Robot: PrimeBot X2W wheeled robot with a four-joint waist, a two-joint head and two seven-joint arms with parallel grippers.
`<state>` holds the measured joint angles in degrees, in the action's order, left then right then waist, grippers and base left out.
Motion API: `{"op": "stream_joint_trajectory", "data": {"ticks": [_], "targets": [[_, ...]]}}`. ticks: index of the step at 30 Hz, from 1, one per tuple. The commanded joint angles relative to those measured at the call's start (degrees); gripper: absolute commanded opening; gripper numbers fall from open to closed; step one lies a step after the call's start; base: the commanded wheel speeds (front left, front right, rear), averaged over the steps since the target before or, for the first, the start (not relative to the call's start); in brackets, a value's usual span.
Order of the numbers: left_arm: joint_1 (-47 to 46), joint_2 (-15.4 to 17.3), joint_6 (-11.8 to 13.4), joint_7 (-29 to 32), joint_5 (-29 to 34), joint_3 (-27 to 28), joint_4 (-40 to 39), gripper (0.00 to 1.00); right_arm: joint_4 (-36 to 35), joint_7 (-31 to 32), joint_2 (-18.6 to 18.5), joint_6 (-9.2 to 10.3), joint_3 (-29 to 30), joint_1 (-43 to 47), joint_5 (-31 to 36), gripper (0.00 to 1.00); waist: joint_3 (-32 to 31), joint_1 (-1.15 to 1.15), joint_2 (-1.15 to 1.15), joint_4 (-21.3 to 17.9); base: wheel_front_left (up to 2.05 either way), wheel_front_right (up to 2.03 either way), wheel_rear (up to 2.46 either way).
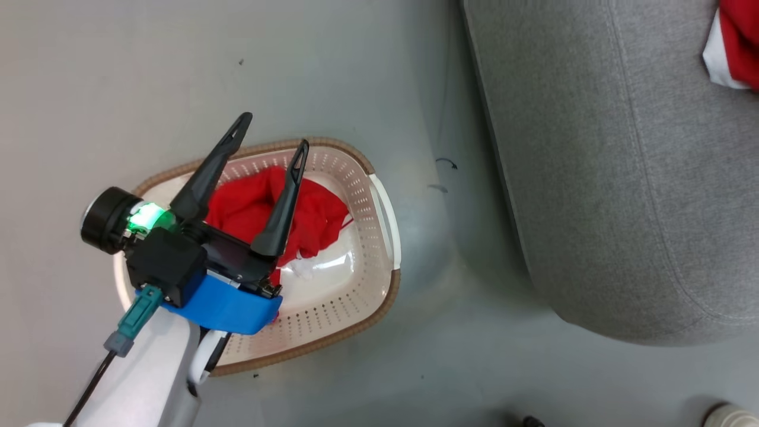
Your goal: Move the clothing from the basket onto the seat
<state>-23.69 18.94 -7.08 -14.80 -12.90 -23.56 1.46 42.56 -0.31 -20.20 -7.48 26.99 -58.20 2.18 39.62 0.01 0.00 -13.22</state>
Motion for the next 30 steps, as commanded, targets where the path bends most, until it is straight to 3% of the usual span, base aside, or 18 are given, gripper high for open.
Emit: {"op": "stream_joint_trajectory", "data": {"ticks": [1, 7, 14, 23, 30], "targets": [[-0.12, -0.4, 0.03, -0.29, -0.45, 0.11, 0.59, 1.0, 0.52, -0.26, -0.43, -0.02, -0.68, 1.13, 0.42, 1.0, -1.97, -0.01, 0.0, 0.35, 0.0, 0.0, 0.0], [2.37, -3.1, -0.01, -0.42, -2.75, 0.84, 4.04, 1.0, 1.16, -0.92, 0.69, -0.02, -4.41, 5.35, 0.17, 1.0, -9.45, -0.01, 0.0, 0.86, 0.0, 0.0, 0.0], [7.6, -6.3, 0.28, -0.46, -5.3, 4.31, 8.25, 1.0, -3.88, -1.35, 3.57, -0.02, -9.91, 13.53, -2.18, 1.0, -19.86, -0.01, 0.0, 1.58, 0.0, 0.0, 0.0], [14.13, -10.07, 0.89, -0.47, -6.04, 9.25, 12.64, 1.0, -20.34, -1.08, 8.06, -0.02, -13.47, 31.06, -6.68, 1.0, -29.59, -0.01, 0.0, 4.56, 0.0, 0.0, 0.0], [17.88, -11.37, 0.92, -0.46, -5.57, 12.8, 14.9, 1.0, -33.44, -0.59, 12.82, -0.02, -14.94, 44.69, -5.12, 1.0, -33.91, -0.01, 0.0, 6.72, 0.0, 0.0, 0.0]]}}
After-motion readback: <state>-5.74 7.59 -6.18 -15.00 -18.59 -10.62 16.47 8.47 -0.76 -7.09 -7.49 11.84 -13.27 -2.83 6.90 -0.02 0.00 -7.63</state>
